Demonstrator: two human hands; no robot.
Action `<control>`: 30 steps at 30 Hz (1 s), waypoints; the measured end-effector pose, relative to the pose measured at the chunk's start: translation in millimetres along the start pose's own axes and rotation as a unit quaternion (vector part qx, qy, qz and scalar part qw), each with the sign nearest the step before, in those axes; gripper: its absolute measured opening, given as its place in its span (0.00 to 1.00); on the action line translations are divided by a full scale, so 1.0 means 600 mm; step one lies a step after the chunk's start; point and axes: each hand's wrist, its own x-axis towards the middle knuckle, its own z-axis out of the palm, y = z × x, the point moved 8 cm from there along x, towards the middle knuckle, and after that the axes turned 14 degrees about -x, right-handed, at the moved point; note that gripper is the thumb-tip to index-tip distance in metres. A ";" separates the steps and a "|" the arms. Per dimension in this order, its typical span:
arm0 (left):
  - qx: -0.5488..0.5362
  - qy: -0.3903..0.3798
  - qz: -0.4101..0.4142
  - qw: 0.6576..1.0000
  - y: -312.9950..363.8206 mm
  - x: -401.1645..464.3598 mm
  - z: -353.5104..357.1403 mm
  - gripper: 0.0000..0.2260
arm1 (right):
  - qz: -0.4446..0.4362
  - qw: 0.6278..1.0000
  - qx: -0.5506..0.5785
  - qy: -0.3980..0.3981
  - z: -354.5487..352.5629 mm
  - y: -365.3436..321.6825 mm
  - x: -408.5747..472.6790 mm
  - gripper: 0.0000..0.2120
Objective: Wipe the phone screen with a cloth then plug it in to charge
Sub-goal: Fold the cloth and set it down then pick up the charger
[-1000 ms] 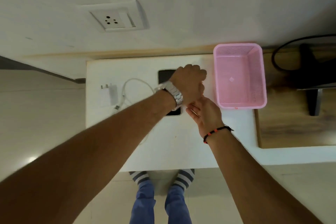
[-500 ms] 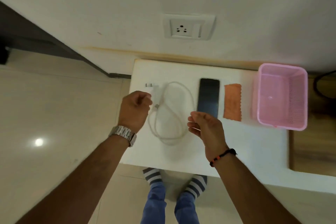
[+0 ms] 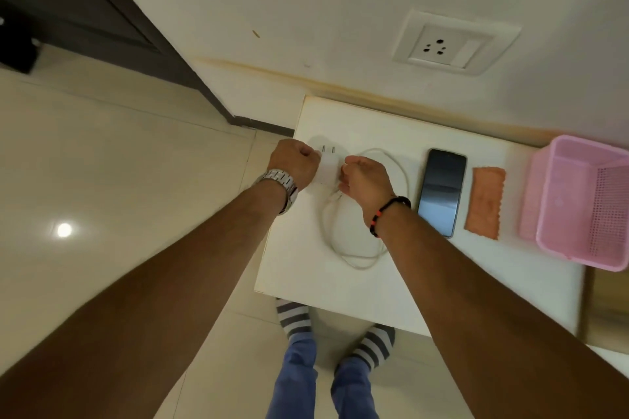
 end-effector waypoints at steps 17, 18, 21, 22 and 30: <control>-0.135 -0.060 -0.081 0.986 0.010 -0.010 0.013 0.17 | -0.036 0.998 0.050 0.009 -0.017 -0.036 -0.021 0.15; -0.158 -0.076 -0.093 0.980 0.012 -0.015 0.013 0.20 | -0.043 0.996 0.079 -0.003 -0.020 -0.038 -0.025 0.17; -0.211 -0.088 -0.100 0.968 0.024 -0.031 0.001 0.22 | -0.058 0.992 0.116 0.001 -0.032 -0.033 -0.027 0.12; -0.223 -0.079 -0.094 0.967 0.028 -0.036 -0.007 0.22 | -0.065 0.994 0.081 0.031 -0.040 -0.026 -0.028 0.09; -0.355 -0.025 -0.095 0.930 0.030 -0.071 -0.054 0.11 | -0.028 0.942 -0.316 0.105 0.021 0.049 -0.042 0.15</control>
